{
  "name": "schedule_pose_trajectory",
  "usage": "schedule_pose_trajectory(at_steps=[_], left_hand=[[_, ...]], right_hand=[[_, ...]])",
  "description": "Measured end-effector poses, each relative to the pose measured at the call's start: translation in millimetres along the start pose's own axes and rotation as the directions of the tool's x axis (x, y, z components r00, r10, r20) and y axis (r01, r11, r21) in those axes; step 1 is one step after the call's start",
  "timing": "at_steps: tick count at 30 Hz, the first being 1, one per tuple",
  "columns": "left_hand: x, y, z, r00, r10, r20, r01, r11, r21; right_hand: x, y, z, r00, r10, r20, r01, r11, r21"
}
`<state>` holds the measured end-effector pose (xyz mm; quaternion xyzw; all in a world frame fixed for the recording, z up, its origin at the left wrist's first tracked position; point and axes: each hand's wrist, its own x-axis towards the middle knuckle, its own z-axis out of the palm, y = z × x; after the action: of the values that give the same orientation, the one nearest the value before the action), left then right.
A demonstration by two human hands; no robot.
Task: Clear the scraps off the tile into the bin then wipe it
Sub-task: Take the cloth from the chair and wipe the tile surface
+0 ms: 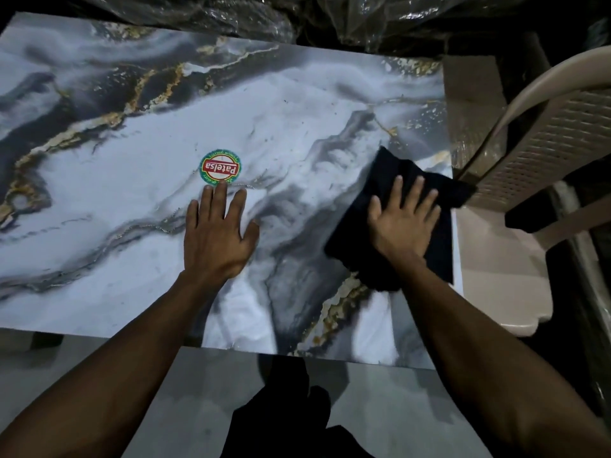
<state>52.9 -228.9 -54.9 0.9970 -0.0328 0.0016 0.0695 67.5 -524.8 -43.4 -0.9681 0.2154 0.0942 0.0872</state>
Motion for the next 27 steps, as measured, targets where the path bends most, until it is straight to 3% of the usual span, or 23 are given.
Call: schedule_pose_trajectory(at_steps=[5, 8, 13, 19, 23, 27], left_hand=[[-3, 5, 2, 0.998, -0.047, -0.046, 0.051, 0.996, 0.073], [-9, 10, -1, 0.998, -0.055, -0.019, 0.057, 0.994, 0.088], [-48, 31, -5, 0.998, 0.000, 0.069, -0.001, 1.000, 0.021], [-72, 40, 5, 0.995, 0.016, 0.094, -0.016, 1.000, 0.005], [-70, 41, 5, 0.998, 0.024, 0.057, -0.024, 1.000, 0.004], [-71, 41, 6, 0.999, 0.017, 0.035, -0.016, 1.000, -0.023]], right_hand=[[-46, -60, 27, 0.957, -0.285, -0.056, 0.286, 0.958, 0.004], [-117, -48, 42, 0.915, -0.400, -0.055, 0.402, 0.916, 0.020], [-178, 40, 45, 0.973, -0.226, -0.051, 0.224, 0.974, -0.041], [-136, 102, 19, 1.000, 0.015, -0.027, -0.016, 0.999, -0.038], [-76, 75, 6, 0.999, 0.037, -0.033, -0.037, 0.999, 0.001], [-57, 12, 12, 0.991, -0.130, -0.015, 0.130, 0.991, -0.013]])
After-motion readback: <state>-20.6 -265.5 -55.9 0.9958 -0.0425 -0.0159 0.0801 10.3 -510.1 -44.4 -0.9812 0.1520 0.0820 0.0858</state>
